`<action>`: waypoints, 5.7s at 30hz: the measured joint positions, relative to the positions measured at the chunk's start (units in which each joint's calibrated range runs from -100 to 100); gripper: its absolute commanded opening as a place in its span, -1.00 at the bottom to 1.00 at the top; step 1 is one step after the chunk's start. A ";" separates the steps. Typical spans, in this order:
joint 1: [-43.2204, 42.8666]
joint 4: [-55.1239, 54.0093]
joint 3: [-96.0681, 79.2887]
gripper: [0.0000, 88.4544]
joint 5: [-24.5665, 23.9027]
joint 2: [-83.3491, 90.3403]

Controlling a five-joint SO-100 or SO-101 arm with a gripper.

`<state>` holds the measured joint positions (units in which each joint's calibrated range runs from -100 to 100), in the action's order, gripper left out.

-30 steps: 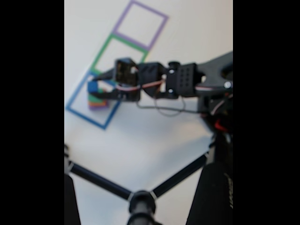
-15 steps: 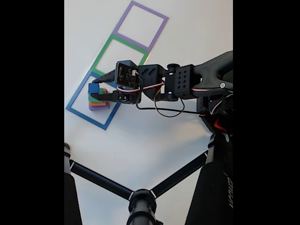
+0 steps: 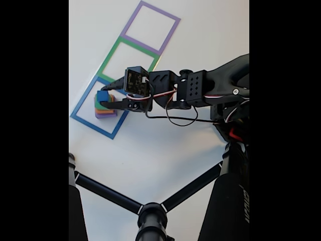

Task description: Tower of hanoi

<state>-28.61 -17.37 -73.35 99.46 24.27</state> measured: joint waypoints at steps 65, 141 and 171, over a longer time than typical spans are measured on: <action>3.86 70.70 32.85 -1.00 0.18 28.45; 37.68 73.92 -7.53 -1.00 -114.03 70.66; 40.26 83.51 -23.02 -1.00 -160.97 74.72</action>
<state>11.64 66.14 -96.37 -61.51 98.99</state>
